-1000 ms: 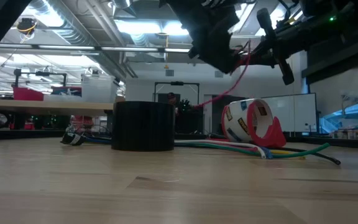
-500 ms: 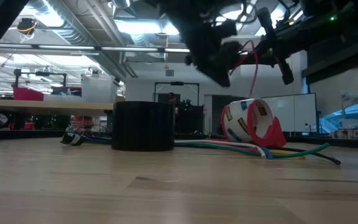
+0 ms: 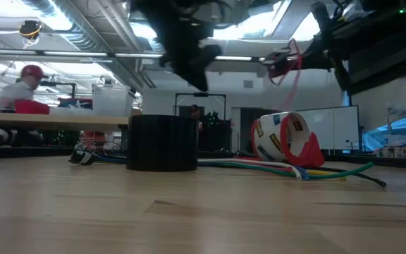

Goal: Coil cords
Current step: Coil the red wire on the black spool

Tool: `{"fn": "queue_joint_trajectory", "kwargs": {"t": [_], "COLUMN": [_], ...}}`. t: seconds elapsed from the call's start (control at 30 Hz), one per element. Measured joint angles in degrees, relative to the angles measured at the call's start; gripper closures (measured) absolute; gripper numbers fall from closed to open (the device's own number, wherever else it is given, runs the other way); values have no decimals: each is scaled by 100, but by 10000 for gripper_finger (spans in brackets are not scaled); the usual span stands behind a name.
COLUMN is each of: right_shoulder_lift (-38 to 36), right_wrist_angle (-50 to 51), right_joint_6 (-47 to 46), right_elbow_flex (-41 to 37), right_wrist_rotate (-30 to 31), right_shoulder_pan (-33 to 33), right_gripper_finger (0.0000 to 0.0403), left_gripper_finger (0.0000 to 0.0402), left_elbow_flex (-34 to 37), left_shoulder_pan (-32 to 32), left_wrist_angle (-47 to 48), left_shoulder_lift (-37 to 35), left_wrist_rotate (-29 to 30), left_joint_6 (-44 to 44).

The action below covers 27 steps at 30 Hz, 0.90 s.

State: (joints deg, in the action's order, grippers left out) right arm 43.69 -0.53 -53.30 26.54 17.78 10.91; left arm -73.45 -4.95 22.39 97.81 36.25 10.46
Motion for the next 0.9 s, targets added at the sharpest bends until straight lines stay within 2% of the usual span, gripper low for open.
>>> {"fn": "queue_joint_trajectory", "kwargs": {"t": [0.17,0.23,0.37,0.47,0.57,0.77,0.9], "right_shoulder_lift": [-595,-791,-905,-815,-659,-313,-50], "right_wrist_angle": [79,-133,-1295,-2459,-3060,-3298,-3560], "right_joint_6": [-138,-271,-485,-511,-533,-520,-517], "right_elbow_flex": [-368,-591,-1086,-1386,-1519,-1521,-1521], "right_wrist_rotate": [-3,-20,-295,-655,-871,-1026,-1225], "right_shoulder_pan": [0,-1,-1,-2,-2,-6,-5], "right_gripper_finger": [400,400,400,400,400,400,400], "left_gripper_finger": [361,360,363,365,362,348,346], "left_elbow_flex": [1395,1847,2427,2504,2487,2411,2092], "left_shoulder_pan": [69,127,150,142,141,32,-50], "left_wrist_angle": [-1472,-2510,-5100,-6479,-7524,-8587,-9074], "left_shoulder_lift": [-682,-725,-474,-40,397,1239,1745], "left_wrist_rotate": [0,-92,-782,-982,-1002,-1191,-1351], "left_joint_6": [571,705,1040,1348,1731,3367,4045]}}
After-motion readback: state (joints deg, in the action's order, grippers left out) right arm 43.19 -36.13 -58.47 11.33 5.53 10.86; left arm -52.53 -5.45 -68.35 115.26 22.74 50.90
